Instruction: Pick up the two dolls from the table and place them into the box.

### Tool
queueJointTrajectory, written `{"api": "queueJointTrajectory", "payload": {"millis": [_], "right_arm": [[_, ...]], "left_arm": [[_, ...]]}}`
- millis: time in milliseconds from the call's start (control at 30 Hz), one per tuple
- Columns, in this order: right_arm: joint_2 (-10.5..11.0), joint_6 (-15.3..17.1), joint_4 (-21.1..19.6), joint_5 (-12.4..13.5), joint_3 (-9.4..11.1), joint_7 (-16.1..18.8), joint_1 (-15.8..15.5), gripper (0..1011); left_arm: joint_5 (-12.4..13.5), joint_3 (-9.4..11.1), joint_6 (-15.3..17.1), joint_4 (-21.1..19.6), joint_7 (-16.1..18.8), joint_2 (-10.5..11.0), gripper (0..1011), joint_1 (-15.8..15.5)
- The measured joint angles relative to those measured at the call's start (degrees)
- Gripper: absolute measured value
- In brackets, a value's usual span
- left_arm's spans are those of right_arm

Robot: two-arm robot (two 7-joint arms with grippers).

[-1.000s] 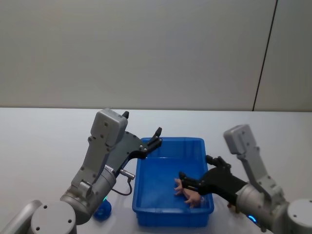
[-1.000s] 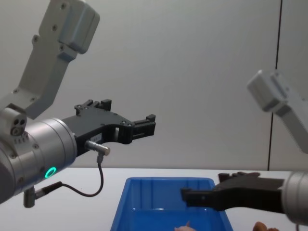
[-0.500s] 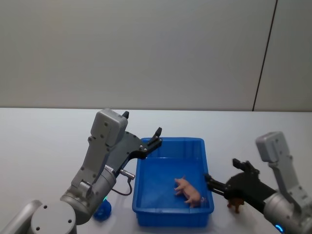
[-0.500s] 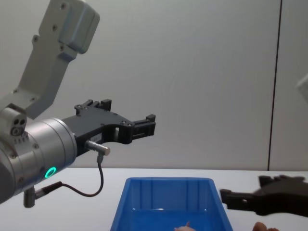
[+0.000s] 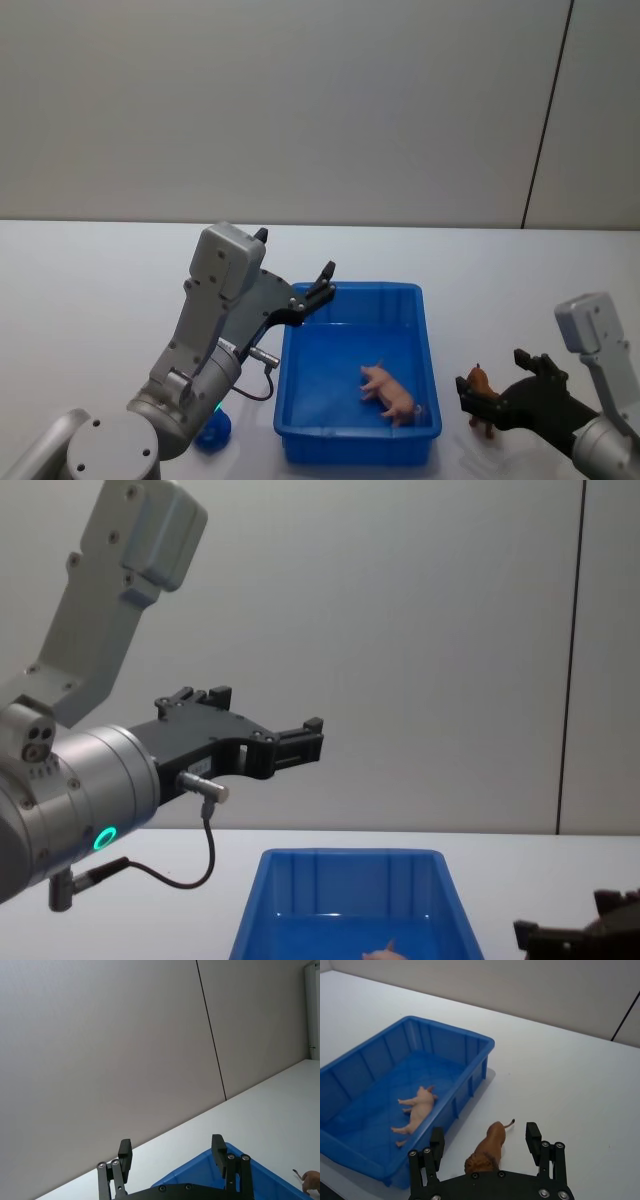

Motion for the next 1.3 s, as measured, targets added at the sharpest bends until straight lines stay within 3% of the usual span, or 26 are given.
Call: {"api": "queueJointTrajectory", "payload": {"millis": [567, 800, 1000, 1233, 1300], "right_arm": [[-1.0, 1.3, 4.9, -1.7, -0.9, 1.2, 1.1, 998], [-1.8, 2.0, 6.8, -2.1, -1.3, 1.5, 1.9, 855], [-2.2, 2.0, 7.6, -2.5, -1.6, 1.6, 2.2, 644], [-2.5, 0.3, 7.5, -3.4, -1.9, 1.1, 2.3, 441], [-2.5, -0.3, 7.3, -3.7, -2.0, 0.9, 2.2, 430]], "left_arm": [[0.0, 0.0, 0.0, 0.0, 0.0, 0.0, 1001, 0.0], [0.0, 0.0, 0.0, 0.0, 0.0, 0.0, 1001, 0.0], [0.0, 0.0, 0.0, 0.0, 0.0, 0.0, 1001, 0.0], [0.0, 0.0, 0.0, 0.0, 0.0, 0.0, 1001, 0.0], [0.0, 0.0, 0.0, 0.0, 0.0, 0.0, 1001, 0.0]]}}
